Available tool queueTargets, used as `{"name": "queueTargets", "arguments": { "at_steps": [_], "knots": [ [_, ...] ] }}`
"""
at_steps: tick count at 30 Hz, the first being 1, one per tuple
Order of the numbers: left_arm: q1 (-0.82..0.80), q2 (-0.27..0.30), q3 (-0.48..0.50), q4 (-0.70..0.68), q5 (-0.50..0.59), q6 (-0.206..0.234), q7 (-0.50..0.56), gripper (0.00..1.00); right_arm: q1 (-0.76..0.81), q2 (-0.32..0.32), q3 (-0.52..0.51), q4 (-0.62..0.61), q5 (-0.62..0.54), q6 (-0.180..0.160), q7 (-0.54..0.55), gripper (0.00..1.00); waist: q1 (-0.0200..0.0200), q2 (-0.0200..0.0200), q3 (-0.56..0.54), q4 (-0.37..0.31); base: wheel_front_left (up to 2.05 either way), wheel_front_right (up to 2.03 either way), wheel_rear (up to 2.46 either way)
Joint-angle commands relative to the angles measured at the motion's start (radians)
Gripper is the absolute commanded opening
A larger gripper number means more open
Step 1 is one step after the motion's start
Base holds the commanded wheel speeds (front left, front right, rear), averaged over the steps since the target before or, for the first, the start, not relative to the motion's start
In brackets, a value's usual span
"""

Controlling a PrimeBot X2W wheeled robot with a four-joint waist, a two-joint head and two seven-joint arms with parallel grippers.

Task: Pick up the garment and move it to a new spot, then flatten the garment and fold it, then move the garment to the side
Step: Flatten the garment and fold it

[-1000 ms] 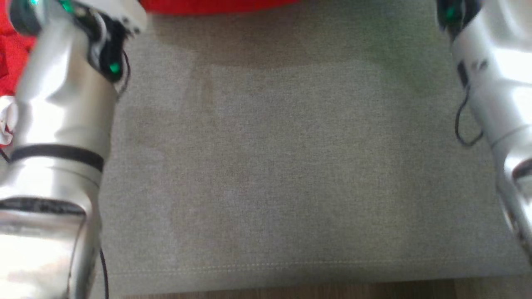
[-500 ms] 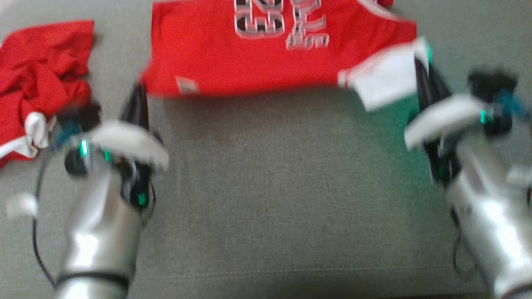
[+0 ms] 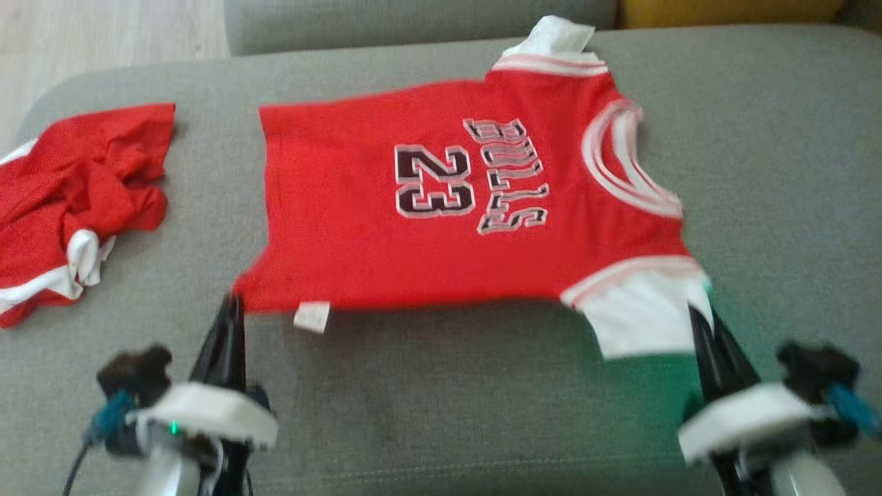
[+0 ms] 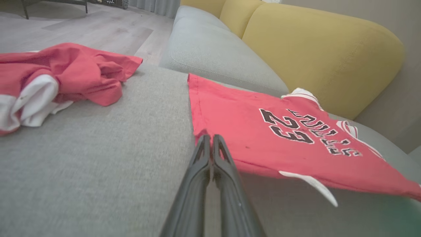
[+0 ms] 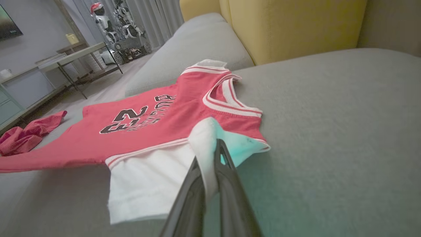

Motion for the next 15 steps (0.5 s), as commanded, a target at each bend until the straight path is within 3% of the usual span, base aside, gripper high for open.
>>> {"name": "queueTargets", "arguments": {
  "at_steps": [1, 8, 15],
  "knots": [
    [-0.003, 0.025, 0.039, -0.056, 0.001, 0.008, 0.004, 0.0, 0.019, 0.004, 0.003, -0.079, -0.013, -0.001, 0.02, 0.0, 0.0, -0.0001, -0.014, -0.001, 0.0, 0.0, 0.0],
    [0.162, 0.029, 0.043, -0.244, -0.006, 0.058, 0.07, 0.0, 0.262, 0.04, -0.062, -0.369, -0.049, -0.001, 0.176, 0.0, 0.0, -0.0001, -0.05, -0.007, 0.0, 0.0, 0.0],
    [0.254, 0.042, 0.047, -0.387, -0.002, 0.1, 0.135, 0.0, 0.358, 0.043, -0.08, -0.46, -0.005, -0.001, 0.216, 0.0, 0.0, -0.0001, -0.058, -0.007, 0.0, 0.0, 0.0]
  ]
}}
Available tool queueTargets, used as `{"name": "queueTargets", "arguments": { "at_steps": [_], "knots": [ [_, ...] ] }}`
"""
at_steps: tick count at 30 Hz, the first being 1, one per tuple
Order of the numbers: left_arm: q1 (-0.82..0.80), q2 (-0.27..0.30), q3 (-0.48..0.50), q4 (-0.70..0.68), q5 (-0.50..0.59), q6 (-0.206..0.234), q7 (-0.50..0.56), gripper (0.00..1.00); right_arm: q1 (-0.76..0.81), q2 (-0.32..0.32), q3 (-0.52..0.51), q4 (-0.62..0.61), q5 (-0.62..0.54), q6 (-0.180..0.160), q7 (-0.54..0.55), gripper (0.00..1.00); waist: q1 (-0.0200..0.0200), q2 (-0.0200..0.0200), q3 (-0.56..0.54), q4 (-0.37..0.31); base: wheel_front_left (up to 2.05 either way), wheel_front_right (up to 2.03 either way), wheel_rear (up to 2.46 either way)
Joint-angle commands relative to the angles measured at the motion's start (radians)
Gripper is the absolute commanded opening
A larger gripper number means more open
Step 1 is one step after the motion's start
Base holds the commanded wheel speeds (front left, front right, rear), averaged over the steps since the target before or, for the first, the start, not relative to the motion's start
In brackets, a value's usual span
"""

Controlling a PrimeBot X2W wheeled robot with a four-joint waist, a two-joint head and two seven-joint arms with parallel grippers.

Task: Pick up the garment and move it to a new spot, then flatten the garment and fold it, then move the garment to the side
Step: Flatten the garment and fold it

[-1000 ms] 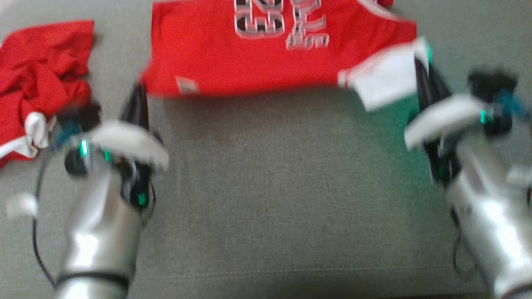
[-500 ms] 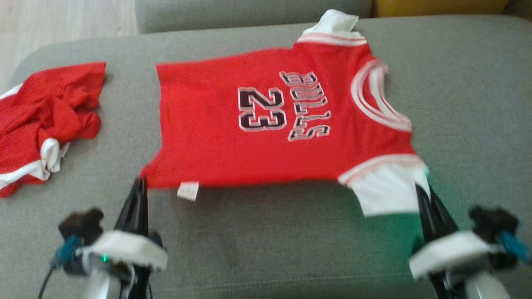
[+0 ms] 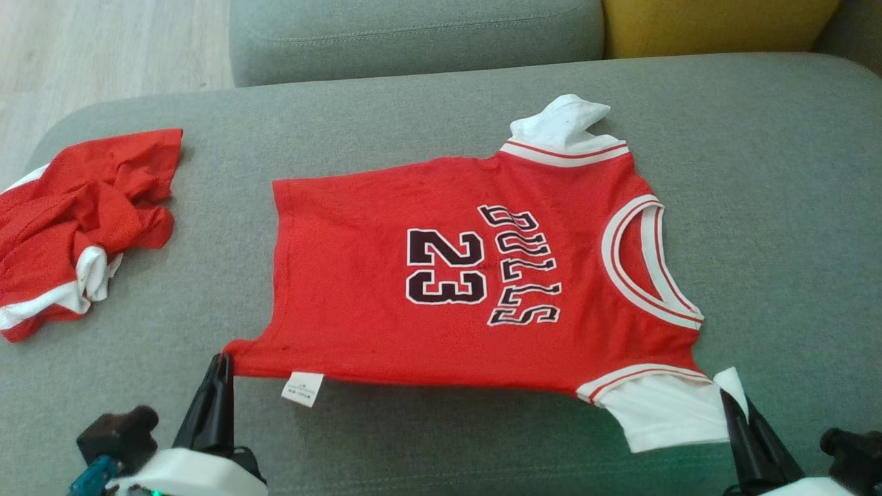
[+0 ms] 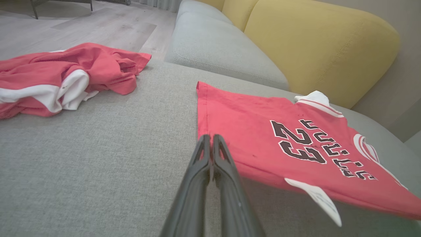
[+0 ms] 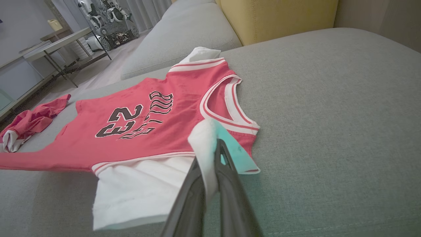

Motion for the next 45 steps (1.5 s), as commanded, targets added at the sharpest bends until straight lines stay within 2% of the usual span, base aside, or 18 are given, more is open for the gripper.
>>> {"name": "queueTargets", "arguments": {
  "at_steps": [1, 9, 14, 20, 30, 38, 39, 40, 41, 42, 45],
  "knots": [
    [-0.033, 0.017, 0.038, -0.049, -0.001, 0.008, 0.004, 0.0, -0.028, -0.011, 0.01, -0.04, 0.007, -0.001, 0.002, 0.0, 0.0001, -0.0001, 0.001, 0.002, 0.0, 0.0, 0.0],
    [-0.053, 0.032, 0.026, -0.061, -0.012, 0.01, 0.068, 0.0, -0.084, -0.01, 0.007, -0.018, -0.012, -0.001, 0.017, 0.0, 0.0001, -0.0001, 0.015, 0.006, 0.0, 0.0, 0.0],
    [-0.117, 0.047, 0.013, -0.036, -0.022, -0.004, 0.116, 0.0, -0.196, -0.01, 0.031, 0.023, -0.056, -0.001, 0.032, 0.0, 0.0001, -0.0001, 0.045, 0.013, 0.0, 0.0, 0.0],
    [-0.2, 0.056, 0.007, 0.014, -0.044, -0.021, 0.159, 0.0, -0.339, -0.055, 0.08, 0.111, -0.064, -0.001, 0.04, 0.0, 0.0001, -0.0001, 0.08, 0.024, 0.0, 0.0, 0.0],
    [-0.353, 0.044, -0.005, 0.12, -0.095, -0.045, 0.216, 0.0, -0.602, -0.127, 0.117, 0.335, -0.037, -0.001, -0.021, 0.0, 0.0001, -0.0001, 0.155, 0.06, 0.0, 0.0, 0.0],
    [-0.48, 0.038, -0.025, 0.262, -0.131, -0.075, 0.243, 0.0, -0.749, -0.131, 0.157, 0.555, -0.017, -0.001, -0.091, 0.0, 0.0001, -0.0001, 0.228, 0.067, 0.0, 0.0, 0.0],
    [-0.49, 0.037, -0.028, 0.277, -0.134, -0.08, 0.242, 0.0, -0.759, -0.127, 0.161, 0.579, -0.014, -0.001, -0.097, 0.14, 0.0001, -0.0001, 0.233, 0.066, 0.0, 0.0, 0.0],
    [-0.499, 0.036, -0.032, 0.293, -0.138, -0.083, 0.241, 0.0, -0.768, -0.125, 0.164, 0.6, -0.014, -0.001, -0.103, 0.45, 0.0001, -0.0001, 0.237, 0.066, 0.0, 0.0, 0.0],
    [-0.505, 0.034, -0.033, 0.307, -0.141, -0.087, 0.236, 0.42, -0.775, -0.123, 0.167, 0.615, -0.013, -0.001, -0.115, 1.0, 0.0001, -0.0001, 0.239, 0.065, 0.0, 0.0, 0.0],
    [-0.511, 0.033, -0.033, 0.32, -0.144, -0.089, 0.227, 1.0, -0.779, -0.12, 0.17, 0.628, -0.014, -0.001, -0.128, 1.0, 0.0001, -0.0001, 0.241, 0.065, 0.0, 0.0, 0.0],
    [-0.517, 0.03, -0.029, 0.346, -0.143, -0.092, 0.182, 1.0, -0.777, -0.109, 0.173, 0.642, -0.016, -0.001, -0.175, 1.0, 0.0001, -0.0001, 0.24, 0.06, 0.0, 0.0, 0.0]
  ]
}}
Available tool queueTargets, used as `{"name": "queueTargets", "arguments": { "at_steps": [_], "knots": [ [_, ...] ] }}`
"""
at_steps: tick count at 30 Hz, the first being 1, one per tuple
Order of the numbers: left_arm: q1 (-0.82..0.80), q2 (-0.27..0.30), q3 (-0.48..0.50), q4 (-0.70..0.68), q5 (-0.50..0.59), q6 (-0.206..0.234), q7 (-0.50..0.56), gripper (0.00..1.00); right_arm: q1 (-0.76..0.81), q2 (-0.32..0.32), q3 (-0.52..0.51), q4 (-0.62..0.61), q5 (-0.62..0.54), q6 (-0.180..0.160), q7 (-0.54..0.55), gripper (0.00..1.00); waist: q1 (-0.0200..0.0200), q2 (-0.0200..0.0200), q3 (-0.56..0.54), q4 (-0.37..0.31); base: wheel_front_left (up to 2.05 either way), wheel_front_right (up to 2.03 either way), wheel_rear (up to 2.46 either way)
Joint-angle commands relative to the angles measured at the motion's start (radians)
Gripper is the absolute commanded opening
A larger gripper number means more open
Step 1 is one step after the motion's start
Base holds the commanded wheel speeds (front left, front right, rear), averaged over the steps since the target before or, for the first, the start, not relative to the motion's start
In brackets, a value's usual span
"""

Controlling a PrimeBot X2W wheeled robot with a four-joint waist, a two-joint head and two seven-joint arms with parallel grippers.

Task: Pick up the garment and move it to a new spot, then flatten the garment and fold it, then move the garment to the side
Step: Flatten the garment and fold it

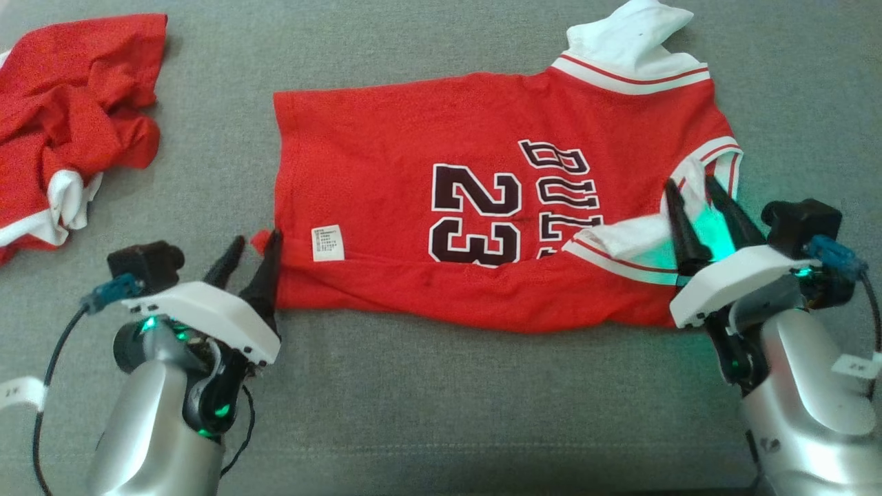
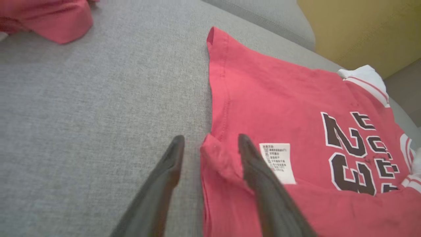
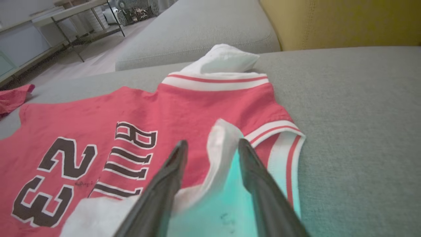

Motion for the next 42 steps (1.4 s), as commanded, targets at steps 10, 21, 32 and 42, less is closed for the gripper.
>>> {"name": "queueTargets", "arguments": {
  "at_steps": [10, 21, 32, 42],
  "knots": [
    [0.065, 0.029, 0.051, -0.116, 0.12, 0.073, -0.296, 1.0, 0.1, 0.025, -0.019, -0.182, -0.067, -0.001, -0.134, 1.0, 0.0, 0.0, -0.055, -0.024, 0.0, 0.0, 0.0],
    [0.225, 0.048, 0.033, -0.289, 0.236, 0.145, -0.337, 1.0, 0.311, 0.058, -0.079, -0.441, -0.119, -0.001, -0.069, 1.0, 0.0, 0.0, -0.124, -0.034, 0.0, 0.0, 0.0],
    [0.31, 0.059, 0.02, -0.321, 0.245, 0.171, -0.311, 1.0, 0.413, 0.083, -0.108, -0.53, -0.125, -0.001, -0.016, 1.0, 0.0, 0.0, -0.169, -0.039, 0.0, 0.0, 0.0],
    [0.314, 0.066, 0.01, -0.333, 0.234, 0.17, -0.294, 1.0, 0.421, 0.086, -0.101, -0.548, -0.129, -0.001, 0.005, 1.0, 0.0, 0.0, -0.173, -0.037, 0.0, 0.0, 0.0]
  ]
}}
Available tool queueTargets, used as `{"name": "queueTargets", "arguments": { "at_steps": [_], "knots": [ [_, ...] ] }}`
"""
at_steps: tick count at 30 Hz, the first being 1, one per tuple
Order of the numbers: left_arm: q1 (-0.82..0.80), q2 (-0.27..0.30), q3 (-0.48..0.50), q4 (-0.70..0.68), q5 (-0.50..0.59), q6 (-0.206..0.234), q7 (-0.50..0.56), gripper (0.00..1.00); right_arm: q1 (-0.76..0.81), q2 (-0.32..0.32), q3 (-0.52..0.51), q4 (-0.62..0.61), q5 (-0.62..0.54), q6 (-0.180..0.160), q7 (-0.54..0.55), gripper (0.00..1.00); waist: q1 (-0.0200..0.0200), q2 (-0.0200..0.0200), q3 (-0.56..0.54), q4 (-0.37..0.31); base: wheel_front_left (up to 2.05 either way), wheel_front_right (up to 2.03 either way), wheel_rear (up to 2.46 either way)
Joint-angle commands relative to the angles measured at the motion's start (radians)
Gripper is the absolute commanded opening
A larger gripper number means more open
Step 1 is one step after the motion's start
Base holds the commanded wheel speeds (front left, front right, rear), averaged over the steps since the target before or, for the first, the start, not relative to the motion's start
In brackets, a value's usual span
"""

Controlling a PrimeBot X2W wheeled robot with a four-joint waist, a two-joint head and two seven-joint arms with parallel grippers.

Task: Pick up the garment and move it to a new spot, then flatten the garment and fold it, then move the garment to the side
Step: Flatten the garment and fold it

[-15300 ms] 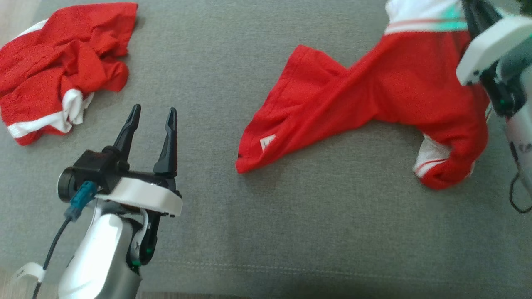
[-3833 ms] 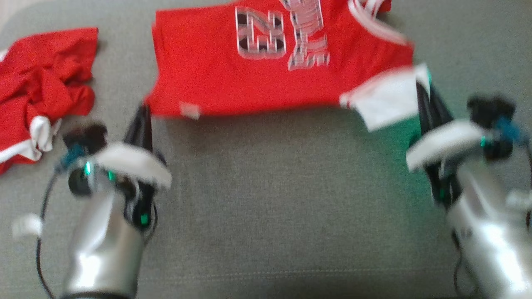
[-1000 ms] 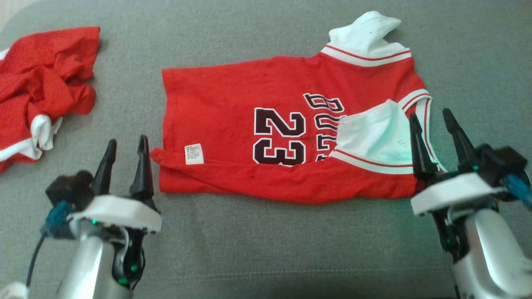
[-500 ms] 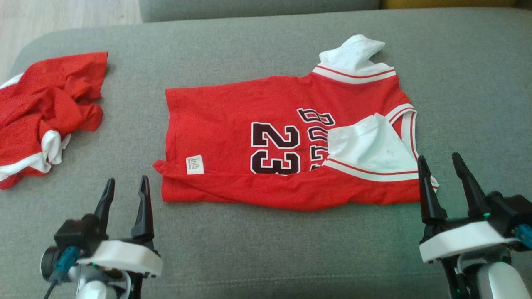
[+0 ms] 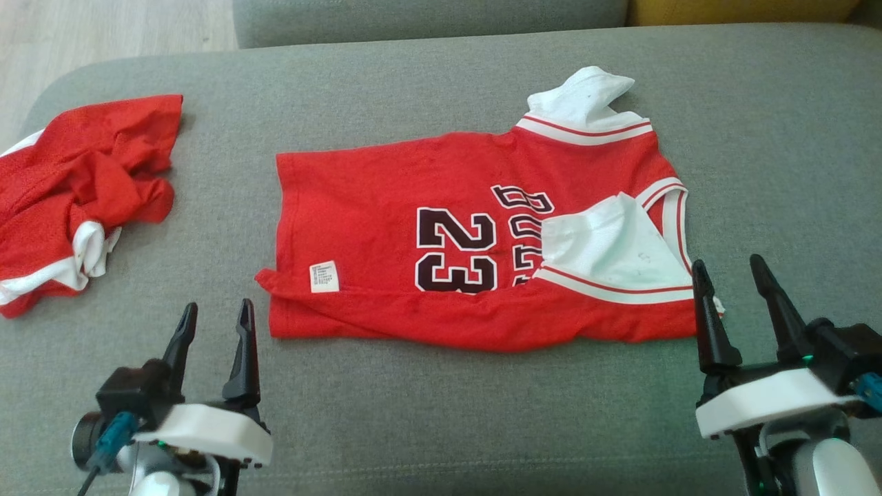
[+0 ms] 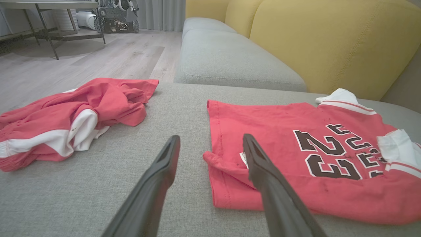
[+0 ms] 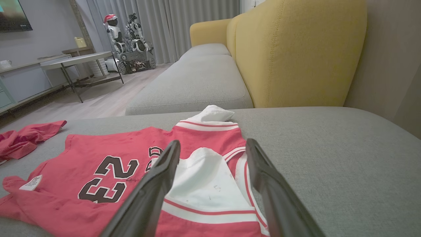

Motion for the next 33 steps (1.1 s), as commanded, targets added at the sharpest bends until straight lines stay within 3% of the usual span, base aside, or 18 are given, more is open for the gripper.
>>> {"name": "queueTargets", "arguments": {
  "at_steps": [1, 17, 24, 33],
  "knots": [
    [-0.024, 0.02, 0.033, -0.037, -0.005, 0.004, 0.002, 1.0, -0.011, -0.001, 0.025, -0.04, -0.008, -0.001, 0.007, 1.0, 0.0, 0.0, 0.0, 0.0, 0.0, 0.0, 0.0],
    [-0.052, 0.023, 0.014, -0.015, -0.024, -0.006, 0.017, 1.0, -0.027, -0.005, 0.019, -0.015, 0.002, -0.001, 0.012, 1.0, 0.0, 0.0, 0.017, 0.002, 0.0, 0.0, 0.0],
    [-0.133, 0.022, -0.006, 0.04, -0.046, -0.041, 0.056, 1.0, -0.106, -0.035, 0.029, 0.044, 0.018, -0.001, 0.03, 1.0, 0.0, 0.0, 0.055, 0.006, 0.0, 0.0, 0.0],
    [-0.232, -0.008, -0.028, 0.249, -0.126, -0.108, 0.139, 1.0, -0.195, -0.082, 0.008, 0.209, 0.051, -0.001, 0.14, 1.0, 0.0, 0.0, 0.131, 0.015, 0.0, 0.0, 0.0]
  ]
}}
